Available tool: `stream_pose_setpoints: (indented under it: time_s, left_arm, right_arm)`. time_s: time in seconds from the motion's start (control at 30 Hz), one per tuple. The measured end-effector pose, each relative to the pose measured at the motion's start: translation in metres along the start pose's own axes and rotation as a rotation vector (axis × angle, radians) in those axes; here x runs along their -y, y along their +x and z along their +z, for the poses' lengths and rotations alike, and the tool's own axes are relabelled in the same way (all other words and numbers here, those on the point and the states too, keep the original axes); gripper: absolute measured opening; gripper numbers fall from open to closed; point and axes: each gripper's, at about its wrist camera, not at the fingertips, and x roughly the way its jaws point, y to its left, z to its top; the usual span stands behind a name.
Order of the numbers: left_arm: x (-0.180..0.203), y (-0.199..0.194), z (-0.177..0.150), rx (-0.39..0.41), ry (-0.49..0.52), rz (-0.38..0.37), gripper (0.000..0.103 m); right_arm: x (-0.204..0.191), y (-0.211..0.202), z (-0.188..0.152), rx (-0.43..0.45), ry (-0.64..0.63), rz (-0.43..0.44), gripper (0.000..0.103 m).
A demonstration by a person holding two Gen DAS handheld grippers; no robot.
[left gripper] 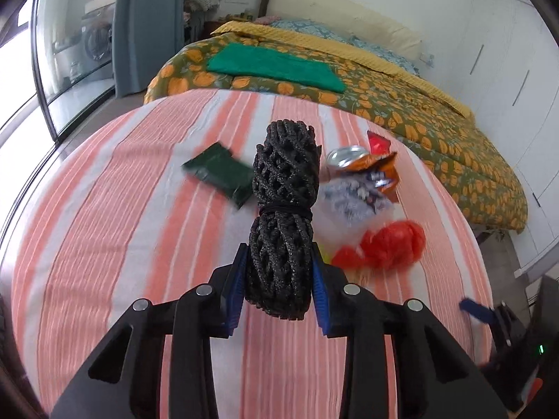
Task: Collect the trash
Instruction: 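Grasp the black mesh scrubber with the left tool while the right tool grasps the red bag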
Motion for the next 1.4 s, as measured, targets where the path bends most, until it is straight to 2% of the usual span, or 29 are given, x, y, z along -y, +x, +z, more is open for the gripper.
stream_pose_setpoints:
  time_s: [0.13, 0.27, 0.33, 0.4, 0.43, 0.5, 0.6, 0.7, 0.9, 1.0, 1.1, 1.23, 1.4]
  left_arm:
    - [-0.017, -0.033, -0.039, -0.075, -0.006, 0.010, 0.034]
    - [-0.021, -0.048, -0.075, -0.102, 0.031, 0.025, 0.037]
    - [-0.022, -0.048, -0.086, -0.093, 0.045, 0.045, 0.046]
    - [-0.020, -0.042, -0.090, -0.077, 0.056, 0.041, 0.070]
    - [-0.018, -0.040, -0.091, -0.069, 0.061, 0.042, 0.079]
    - [-0.014, -0.033, -0.092, -0.044, 0.092, 0.067, 0.085]
    - [-0.010, -0.014, -0.091, -0.059, 0.134, 0.139, 0.087]
    - [-0.012, -0.008, -0.092, -0.061, 0.141, 0.161, 0.093]
    - [-0.015, -0.005, -0.092, -0.070, 0.133, 0.156, 0.098]
    - [-0.015, -0.005, -0.092, -0.070, 0.131, 0.156, 0.098]
    - [-0.015, -0.005, -0.092, -0.070, 0.132, 0.157, 0.098]
    - [-0.016, -0.005, -0.092, -0.070, 0.132, 0.155, 0.098]
    - [-0.016, -0.005, -0.092, -0.070, 0.131, 0.155, 0.098]
  right_arm:
    - [0.000, 0.000, 0.000, 0.000, 0.000, 0.000, 0.094]
    - [0.000, 0.001, 0.000, 0.001, -0.001, -0.003, 0.094]
    - [0.000, 0.001, 0.001, 0.001, 0.000, -0.003, 0.094]
    - [0.000, 0.000, 0.000, 0.002, -0.001, -0.004, 0.094]
    - [0.000, 0.000, 0.001, 0.002, -0.001, -0.006, 0.094]
    - [0.000, 0.000, 0.000, 0.002, -0.001, -0.006, 0.094]
    - [0.000, 0.000, 0.000, 0.000, 0.003, -0.002, 0.094]
    - [0.000, 0.000, 0.000, 0.000, 0.003, -0.003, 0.094]
    - [0.001, 0.000, 0.001, 0.000, 0.003, -0.004, 0.095]
    - [0.004, 0.002, 0.003, -0.015, 0.012, 0.038, 0.098]
    - [0.010, 0.004, 0.017, -0.019, 0.015, 0.135, 0.097]
    - [0.012, 0.009, 0.055, 0.024, 0.030, 0.179, 0.097]
    - [0.004, 0.034, 0.091, 0.012, 0.055, 0.227, 0.093]
